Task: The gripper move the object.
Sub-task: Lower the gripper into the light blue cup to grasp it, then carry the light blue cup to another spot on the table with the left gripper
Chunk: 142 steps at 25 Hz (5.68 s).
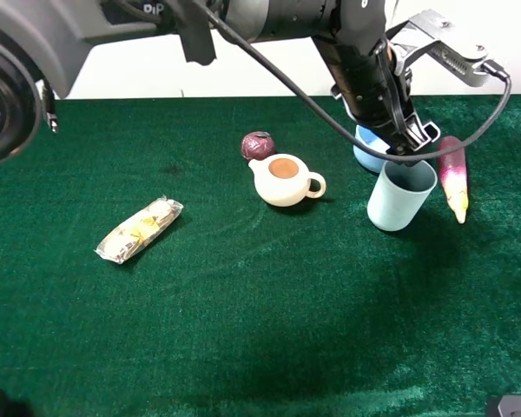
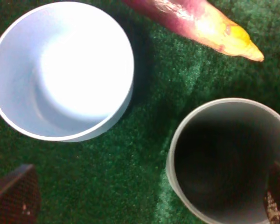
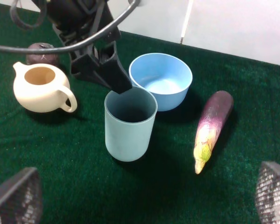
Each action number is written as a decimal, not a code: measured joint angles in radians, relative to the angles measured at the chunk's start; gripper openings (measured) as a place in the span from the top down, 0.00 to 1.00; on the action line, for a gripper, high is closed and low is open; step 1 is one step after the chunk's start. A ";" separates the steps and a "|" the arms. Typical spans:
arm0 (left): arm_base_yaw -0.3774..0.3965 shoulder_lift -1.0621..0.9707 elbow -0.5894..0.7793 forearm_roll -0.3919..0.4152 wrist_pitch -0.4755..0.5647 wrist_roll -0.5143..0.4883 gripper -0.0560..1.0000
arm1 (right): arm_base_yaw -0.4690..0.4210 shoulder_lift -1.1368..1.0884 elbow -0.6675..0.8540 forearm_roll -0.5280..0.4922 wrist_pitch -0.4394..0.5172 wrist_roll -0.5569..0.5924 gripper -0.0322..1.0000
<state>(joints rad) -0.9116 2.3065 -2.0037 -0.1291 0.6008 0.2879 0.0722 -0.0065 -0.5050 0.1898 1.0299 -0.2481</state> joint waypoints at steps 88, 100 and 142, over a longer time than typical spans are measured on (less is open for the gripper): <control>-0.013 0.123 0.000 -0.088 -0.078 -0.042 0.88 | 0.000 0.000 0.000 0.000 -0.001 0.000 0.30; -0.013 0.120 0.000 -0.084 -0.058 -0.042 0.88 | 0.000 0.000 0.000 0.000 0.000 0.000 0.30; 0.187 -0.191 0.000 0.129 0.451 -0.162 0.88 | 0.000 0.000 0.000 0.000 -0.001 0.000 0.30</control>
<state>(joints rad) -0.7242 2.1157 -2.0037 0.0000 1.0516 0.1260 0.0722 -0.0065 -0.5050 0.1898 1.0290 -0.2481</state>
